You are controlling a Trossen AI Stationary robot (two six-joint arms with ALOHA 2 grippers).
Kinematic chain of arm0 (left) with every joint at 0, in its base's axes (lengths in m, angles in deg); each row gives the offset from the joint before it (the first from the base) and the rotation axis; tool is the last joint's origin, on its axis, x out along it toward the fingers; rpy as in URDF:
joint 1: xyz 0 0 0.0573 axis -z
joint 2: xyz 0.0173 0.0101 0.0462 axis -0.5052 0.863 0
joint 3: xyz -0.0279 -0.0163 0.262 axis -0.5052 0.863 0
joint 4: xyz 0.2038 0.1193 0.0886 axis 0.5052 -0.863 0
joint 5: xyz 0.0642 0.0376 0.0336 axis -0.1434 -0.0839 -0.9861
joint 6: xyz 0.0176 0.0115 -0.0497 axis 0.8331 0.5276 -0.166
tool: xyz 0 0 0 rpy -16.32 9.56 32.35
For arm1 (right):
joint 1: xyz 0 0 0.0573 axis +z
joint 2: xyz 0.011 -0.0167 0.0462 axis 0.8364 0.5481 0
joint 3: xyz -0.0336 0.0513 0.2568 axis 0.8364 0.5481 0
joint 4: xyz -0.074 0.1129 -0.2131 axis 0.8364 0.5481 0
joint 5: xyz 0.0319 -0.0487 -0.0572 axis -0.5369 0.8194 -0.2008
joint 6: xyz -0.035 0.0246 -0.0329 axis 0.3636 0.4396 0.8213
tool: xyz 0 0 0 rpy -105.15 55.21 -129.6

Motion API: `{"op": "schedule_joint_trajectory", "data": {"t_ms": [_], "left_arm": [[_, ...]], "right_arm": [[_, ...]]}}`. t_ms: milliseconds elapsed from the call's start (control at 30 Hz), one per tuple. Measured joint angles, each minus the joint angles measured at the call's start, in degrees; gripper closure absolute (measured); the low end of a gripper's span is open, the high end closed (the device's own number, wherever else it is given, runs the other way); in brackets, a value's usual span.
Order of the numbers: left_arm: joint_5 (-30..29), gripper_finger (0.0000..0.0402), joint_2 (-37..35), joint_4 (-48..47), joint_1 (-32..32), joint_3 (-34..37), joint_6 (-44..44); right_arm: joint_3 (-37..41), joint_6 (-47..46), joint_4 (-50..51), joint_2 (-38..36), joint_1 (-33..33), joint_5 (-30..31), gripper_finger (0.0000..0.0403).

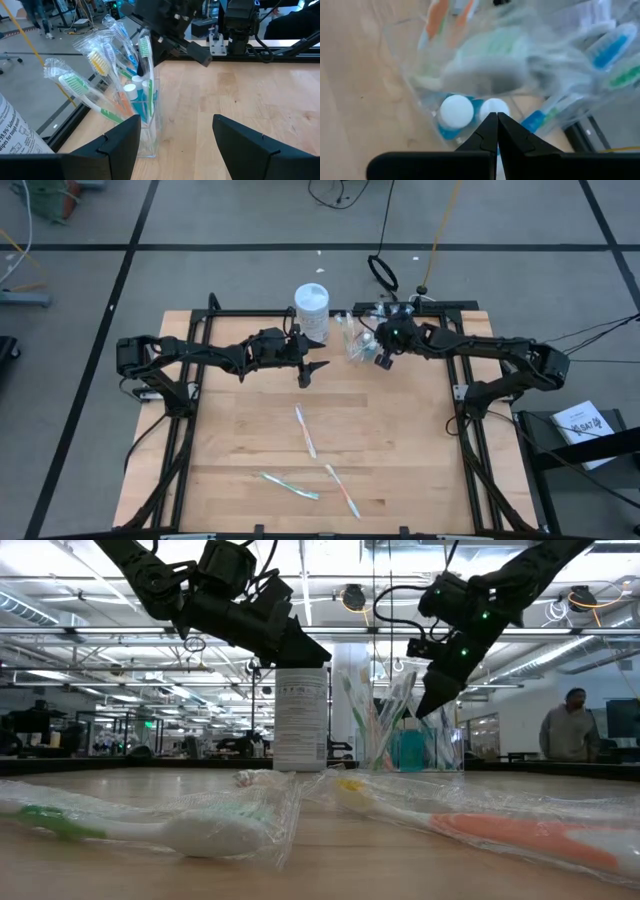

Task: Pick & Place toothbrushing station
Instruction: Put the blue mouthwash into the transparent organizer, then put the orange toothbrush into the transparent organizer

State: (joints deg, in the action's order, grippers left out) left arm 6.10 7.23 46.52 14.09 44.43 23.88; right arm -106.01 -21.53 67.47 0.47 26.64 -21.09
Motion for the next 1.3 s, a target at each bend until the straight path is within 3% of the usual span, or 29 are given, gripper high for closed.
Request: {"op": "schedule_joint_trajectory", "data": {"t_ms": [367,767,1000,1133,1300], "left_arm": [[0.0,0.0146,0.0,0.0,0.0,0.0,0.1],[0.0,0.0146,0.0,0.0,0.4,0.0,-1.2],[0.1,0.0146,0.0,0.1,1.8,0.0,2.6],[0.1,0.0146,0.0,0.1,2.2,0.0,9.0],[0.1,0.0146,0.0,0.1,2.1,0.0,11.7]], "right_arm": [[0.0,4.2,-1.7,-1.0,0.2,0.3,0.0403],[0.0,1.9,-2.6,-5.7,10.2,-0.2,0.0403],[0.0,0.6,-5.1,-5.7,13.2,-0.4,0.0395],[0.2,0.6,-4.2,-5.7,13.5,-8.2,0.0372],[3.9,0.9,-14.2,-5.7,13.5,-19.8,0.0338]]}}
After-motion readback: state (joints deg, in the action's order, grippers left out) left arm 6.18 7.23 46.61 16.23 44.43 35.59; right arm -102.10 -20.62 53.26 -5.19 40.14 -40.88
